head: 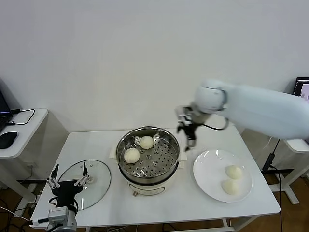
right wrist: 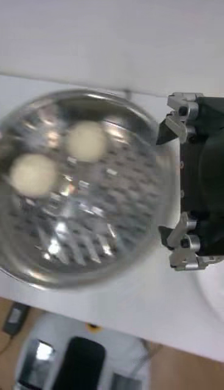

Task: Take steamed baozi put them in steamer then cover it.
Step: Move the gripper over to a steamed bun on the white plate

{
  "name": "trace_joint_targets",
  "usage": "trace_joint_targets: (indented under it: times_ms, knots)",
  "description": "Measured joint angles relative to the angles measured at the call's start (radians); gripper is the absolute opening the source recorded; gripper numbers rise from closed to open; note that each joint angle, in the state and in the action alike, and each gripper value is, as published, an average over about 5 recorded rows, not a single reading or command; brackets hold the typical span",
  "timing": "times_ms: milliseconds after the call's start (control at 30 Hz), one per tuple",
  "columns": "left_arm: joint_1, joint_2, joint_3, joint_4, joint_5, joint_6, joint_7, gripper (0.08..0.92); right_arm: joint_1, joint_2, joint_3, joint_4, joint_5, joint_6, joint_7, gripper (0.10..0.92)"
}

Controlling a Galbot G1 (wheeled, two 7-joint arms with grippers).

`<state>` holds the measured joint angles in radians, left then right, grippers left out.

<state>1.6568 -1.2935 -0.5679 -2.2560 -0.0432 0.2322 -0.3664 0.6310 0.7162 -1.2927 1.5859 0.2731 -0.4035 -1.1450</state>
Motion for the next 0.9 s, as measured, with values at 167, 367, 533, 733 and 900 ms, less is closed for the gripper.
trace_joint_targets:
  times_ms: [167, 367, 533, 733, 900]
  knots:
    - [0.002, -0.002, 0.01, 0.005, 0.009, 0.0, -0.001, 0.823, -0.079, -0.132, 0.035, 0.033, -0.103, 0.068, -0.031, 0.823]
    - [0.004, -0.004, 0.014, 0.008, 0.018, 0.0, -0.001, 0.823, -0.23, -0.236, 0.126, 0.045, -0.217, 0.121, -0.042, 0.823]
    - [0.002, -0.003, 0.013, 0.009, 0.022, 0.001, 0.0, 0.823, -0.378, -0.277, 0.221, 0.041, -0.29, 0.144, -0.034, 0.823]
    - [0.004, -0.004, 0.009, 0.015, 0.023, 0.001, 0.0, 0.823, -0.547, -0.294, 0.338, 0.022, -0.364, 0.159, -0.013, 0.823]
    - [0.002, -0.005, 0.008, 0.023, 0.024, 0.001, 0.0, 0.823, -0.656, -0.294, 0.413, 0.0, -0.412, 0.168, 0.005, 0.823]
